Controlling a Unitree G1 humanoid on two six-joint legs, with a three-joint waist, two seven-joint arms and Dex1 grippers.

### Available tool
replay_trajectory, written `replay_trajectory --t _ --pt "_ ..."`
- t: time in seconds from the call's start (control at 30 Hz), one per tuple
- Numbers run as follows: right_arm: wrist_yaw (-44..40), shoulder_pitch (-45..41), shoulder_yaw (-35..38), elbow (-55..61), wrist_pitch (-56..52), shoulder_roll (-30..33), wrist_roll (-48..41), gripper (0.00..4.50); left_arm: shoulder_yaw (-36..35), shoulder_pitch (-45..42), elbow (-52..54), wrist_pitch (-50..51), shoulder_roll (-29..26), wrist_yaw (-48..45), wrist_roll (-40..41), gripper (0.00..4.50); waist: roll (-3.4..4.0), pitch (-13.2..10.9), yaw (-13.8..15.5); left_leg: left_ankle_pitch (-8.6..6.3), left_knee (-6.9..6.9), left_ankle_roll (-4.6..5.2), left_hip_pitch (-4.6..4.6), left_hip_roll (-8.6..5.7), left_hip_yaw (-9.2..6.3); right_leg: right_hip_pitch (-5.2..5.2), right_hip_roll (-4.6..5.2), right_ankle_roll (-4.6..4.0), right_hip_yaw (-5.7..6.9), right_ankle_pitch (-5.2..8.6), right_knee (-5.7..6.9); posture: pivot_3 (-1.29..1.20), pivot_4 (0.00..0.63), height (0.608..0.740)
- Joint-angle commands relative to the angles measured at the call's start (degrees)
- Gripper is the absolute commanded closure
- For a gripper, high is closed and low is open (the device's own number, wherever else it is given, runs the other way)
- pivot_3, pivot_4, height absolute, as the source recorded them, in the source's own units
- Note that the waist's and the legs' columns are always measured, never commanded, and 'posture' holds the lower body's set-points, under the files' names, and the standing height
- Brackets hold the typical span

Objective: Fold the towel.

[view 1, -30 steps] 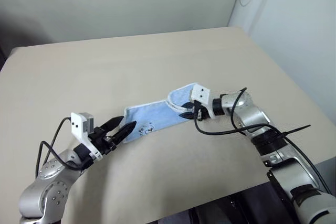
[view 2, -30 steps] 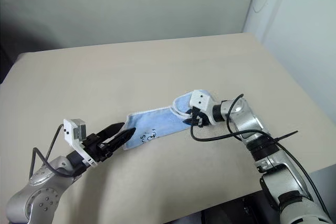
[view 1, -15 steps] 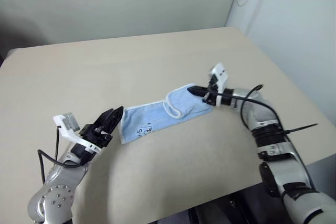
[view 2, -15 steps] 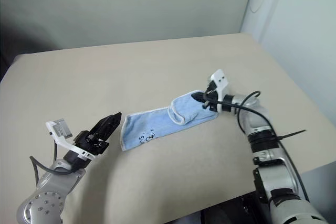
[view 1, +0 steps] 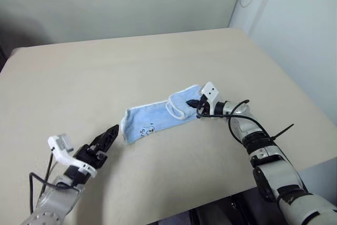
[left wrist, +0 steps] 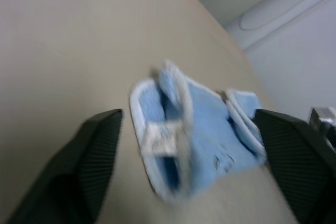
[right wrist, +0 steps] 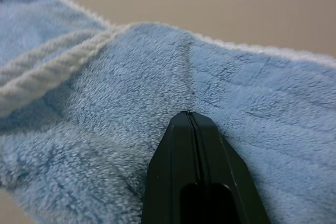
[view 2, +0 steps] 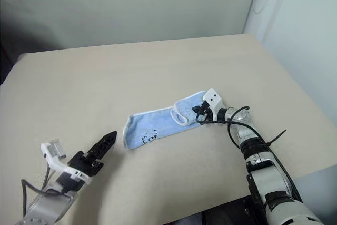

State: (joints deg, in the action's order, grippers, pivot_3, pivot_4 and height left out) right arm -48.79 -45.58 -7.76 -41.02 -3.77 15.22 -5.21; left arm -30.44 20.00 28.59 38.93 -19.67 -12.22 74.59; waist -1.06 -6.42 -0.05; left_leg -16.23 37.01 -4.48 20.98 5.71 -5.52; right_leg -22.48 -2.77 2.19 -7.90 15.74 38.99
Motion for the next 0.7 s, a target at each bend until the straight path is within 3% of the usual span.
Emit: replay_trajectory --t 0.03,0.23,0.63,0.7 --pt "0.3 -1.4 3.5 4.8 -0.3 0.3 -3.0 4.5 -0.1 2.4 2.1 1.5 -0.8 1.5 5.4 0.05 0.01 0.0 0.0 0.0 0.0 -0.01 0.0 0.0 0.01 -0.02 -0.01 -0.01 -0.02 0.0 0.0 0.0 0.15 0.74" --pt "1.4 -1.7 5.6 8.6 -1.1 -1.1 -4.9 4.5 4.6 -2.2 -3.6 3.9 -0.9 9.3 10.2 0.05 0.04 0.0 0.2 0.0 0.0 -0.01 -0.02 0.0 0.0 0.0 -0.01 -0.03 0.0 0.01 0.04 0.0 0.15 0.74" --pt "3.9 -0.5 7.0 14.4 -3.0 -2.2 -6.6 4.5 14.8 -17.0 -14.9 10.9 -2.2 12.8 5.6 0.05 0.42 0.0 2.6 0.09 0.06 -0.16 -0.03 -0.5 -0.2 0.2 0.16 0.06 0.08 -0.1 0.06 0.0 0.15 0.74" --pt "4.4 -0.4 7.2 15.0 -3.0 -2.2 -6.7 4.5 15.1 -18.7 -16.3 11.7 -2.5 12.1 4.6 0.43 0.48 0.0 3.0 0.1 0.06 -0.16 -0.03 -0.66 -0.28 0.25 0.27 0.07 0.06 -0.13 0.06 0.0 0.15 0.74"
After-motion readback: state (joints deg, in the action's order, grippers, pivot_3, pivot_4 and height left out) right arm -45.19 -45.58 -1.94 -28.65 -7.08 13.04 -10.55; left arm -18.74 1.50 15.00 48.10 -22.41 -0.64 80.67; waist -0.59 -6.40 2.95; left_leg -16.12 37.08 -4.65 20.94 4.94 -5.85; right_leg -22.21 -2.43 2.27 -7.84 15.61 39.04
